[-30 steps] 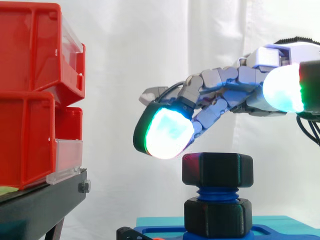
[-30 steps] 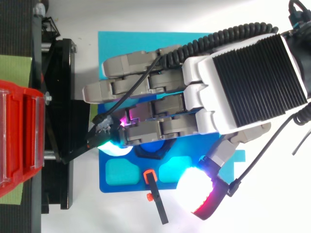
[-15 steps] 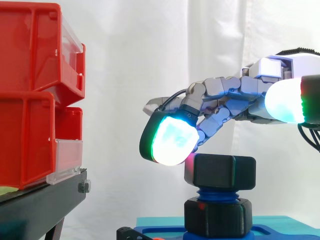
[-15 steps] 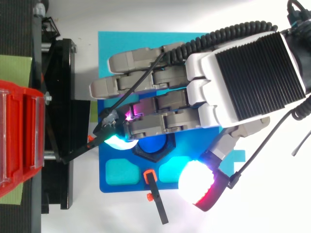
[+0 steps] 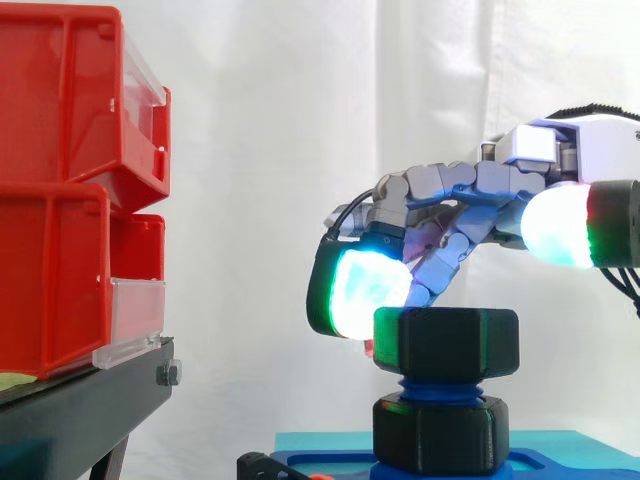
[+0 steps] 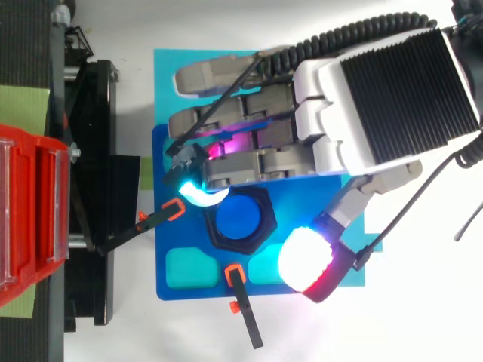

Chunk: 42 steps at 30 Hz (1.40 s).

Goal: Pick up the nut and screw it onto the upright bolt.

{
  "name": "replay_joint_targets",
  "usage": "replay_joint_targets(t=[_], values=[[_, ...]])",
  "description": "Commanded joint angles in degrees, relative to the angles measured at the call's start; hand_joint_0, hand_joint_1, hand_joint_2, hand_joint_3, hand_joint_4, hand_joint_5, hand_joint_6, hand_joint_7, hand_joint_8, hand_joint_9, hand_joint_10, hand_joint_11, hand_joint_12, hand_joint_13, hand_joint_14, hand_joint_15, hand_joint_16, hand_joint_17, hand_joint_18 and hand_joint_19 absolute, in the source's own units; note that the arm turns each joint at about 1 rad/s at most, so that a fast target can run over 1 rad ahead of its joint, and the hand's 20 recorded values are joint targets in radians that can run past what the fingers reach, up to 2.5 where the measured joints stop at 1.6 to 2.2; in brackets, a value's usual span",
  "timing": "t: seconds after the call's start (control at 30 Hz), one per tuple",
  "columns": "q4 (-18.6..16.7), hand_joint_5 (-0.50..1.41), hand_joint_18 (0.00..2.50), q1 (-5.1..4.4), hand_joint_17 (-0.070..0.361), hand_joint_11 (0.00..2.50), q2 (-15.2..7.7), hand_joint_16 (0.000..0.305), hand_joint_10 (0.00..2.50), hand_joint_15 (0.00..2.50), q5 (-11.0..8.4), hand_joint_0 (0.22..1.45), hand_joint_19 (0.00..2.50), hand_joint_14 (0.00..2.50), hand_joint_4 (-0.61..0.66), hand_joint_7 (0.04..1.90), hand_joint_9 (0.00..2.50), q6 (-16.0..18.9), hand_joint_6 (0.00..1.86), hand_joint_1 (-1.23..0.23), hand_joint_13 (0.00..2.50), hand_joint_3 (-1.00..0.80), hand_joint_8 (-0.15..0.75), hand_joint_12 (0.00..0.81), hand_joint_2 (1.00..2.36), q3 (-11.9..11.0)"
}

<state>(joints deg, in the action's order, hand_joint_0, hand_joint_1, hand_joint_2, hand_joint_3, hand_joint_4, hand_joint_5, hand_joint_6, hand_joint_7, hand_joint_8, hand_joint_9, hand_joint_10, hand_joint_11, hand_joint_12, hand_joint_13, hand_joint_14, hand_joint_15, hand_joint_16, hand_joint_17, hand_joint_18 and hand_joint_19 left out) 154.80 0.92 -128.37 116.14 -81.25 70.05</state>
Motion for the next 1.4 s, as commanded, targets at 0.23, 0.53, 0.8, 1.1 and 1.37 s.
replay_joint_targets(t=[0.23,0.53,0.8,1.1,1.37], values=[[-0.29,0.05,0.30,1.45,0.021,0.00,-0.04,0.010,0.00,0.00,1.29,0.55,0.00,0.00,0.07,1.29,1.14,-0.05,0.63,-0.21,0.75,-0.50,0.240,0.178,1.00,0.00],[-0.29,0.07,0.44,2.86,0.011,0.00,0.05,0.005,0.00,0.00,2.87,0.54,0.00,0.00,0.07,1.27,1.39,-0.32,0.64,-0.21,0.85,-0.50,0.202,0.135,1.00,0.00],[-1.79,0.03,0.27,3.65,0.027,0.00,0.05,0.012,0.00,0.00,3.75,0.53,0.00,0.00,0.19,1.35,1.26,-0.23,0.50,-0.18,0.71,-0.50,0.242,0.190,1.00,-0.35],[-0.38,-0.07,0.13,3.56,0.044,0.00,0.05,0.020,0.00,0.00,4.27,0.51,0.00,0.00,0.23,0.83,1.05,-0.14,0.50,-0.16,0.56,-0.50,0.229,0.239,1.00,-2.90],[-0.64,-0.10,0.00,2.24,0.063,0.00,0.05,0.028,0.00,0.00,3.48,0.50,0.00,0.00,0.20,0.66,0.76,0.03,0.50,-0.12,0.35,-0.50,0.198,0.276,1.00,-2.90]])
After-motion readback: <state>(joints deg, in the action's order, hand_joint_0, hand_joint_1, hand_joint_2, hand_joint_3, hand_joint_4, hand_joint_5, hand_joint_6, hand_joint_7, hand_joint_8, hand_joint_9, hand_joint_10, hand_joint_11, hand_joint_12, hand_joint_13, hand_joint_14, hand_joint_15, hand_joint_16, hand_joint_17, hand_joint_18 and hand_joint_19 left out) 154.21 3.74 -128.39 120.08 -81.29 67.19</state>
